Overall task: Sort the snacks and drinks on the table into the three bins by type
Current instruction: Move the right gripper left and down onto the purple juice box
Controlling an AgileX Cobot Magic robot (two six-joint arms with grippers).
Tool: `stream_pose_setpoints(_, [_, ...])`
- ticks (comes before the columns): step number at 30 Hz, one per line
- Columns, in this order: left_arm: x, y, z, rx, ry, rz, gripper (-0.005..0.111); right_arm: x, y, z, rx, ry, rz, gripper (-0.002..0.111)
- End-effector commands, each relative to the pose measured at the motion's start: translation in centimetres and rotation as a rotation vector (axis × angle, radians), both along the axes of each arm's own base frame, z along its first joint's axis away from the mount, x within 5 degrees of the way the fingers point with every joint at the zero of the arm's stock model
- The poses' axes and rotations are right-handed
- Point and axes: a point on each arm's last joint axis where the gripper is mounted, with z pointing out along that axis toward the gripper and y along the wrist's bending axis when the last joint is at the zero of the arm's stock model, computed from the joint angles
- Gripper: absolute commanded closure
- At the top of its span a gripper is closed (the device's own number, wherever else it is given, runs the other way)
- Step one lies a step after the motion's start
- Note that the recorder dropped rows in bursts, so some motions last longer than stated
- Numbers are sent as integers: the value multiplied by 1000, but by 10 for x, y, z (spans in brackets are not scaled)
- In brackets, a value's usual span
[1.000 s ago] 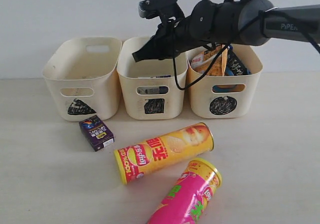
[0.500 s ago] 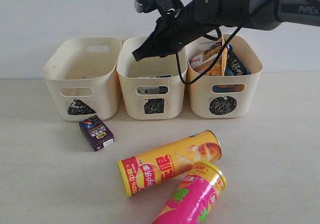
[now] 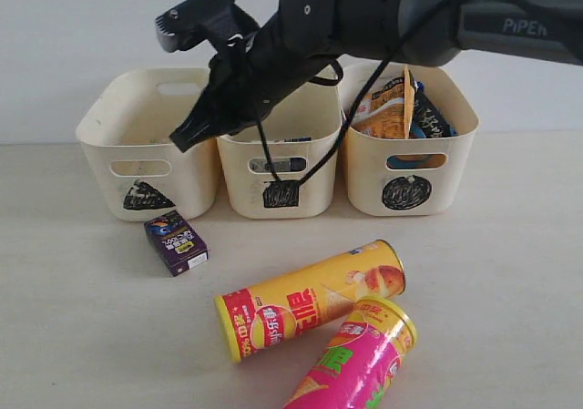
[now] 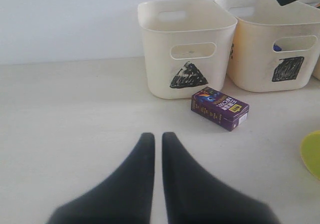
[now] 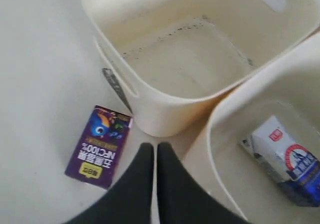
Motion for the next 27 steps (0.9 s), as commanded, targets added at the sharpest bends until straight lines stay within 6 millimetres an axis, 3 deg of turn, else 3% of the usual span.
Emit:
stream_pose_setpoints(1, [0, 0, 2, -17, -10, 3, 102, -18, 17, 10, 11, -13, 52, 109])
stream_pose_setpoints(10, [0, 0, 2, -17, -8, 3, 102, -47, 45, 10, 18, -12, 132, 109])
stream_pose_setpoints(16, [0, 0, 2, -17, -8, 3, 102, -50, 48, 11, 24, -19, 138, 109])
stream_pose_setpoints(20, [0, 0, 2, -17, -8, 3, 102, -47, 51, 1, 21, -2, 127, 106])
stream_pose_setpoints(23, [0, 0, 2, -17, -12, 3, 102, -43, 55, -13, 21, 17, 111, 95])
stream_pose_setpoints(27, [0, 0, 2, -17, -12, 3, 102, -37, 60, -36, 8, 35, 99, 56])
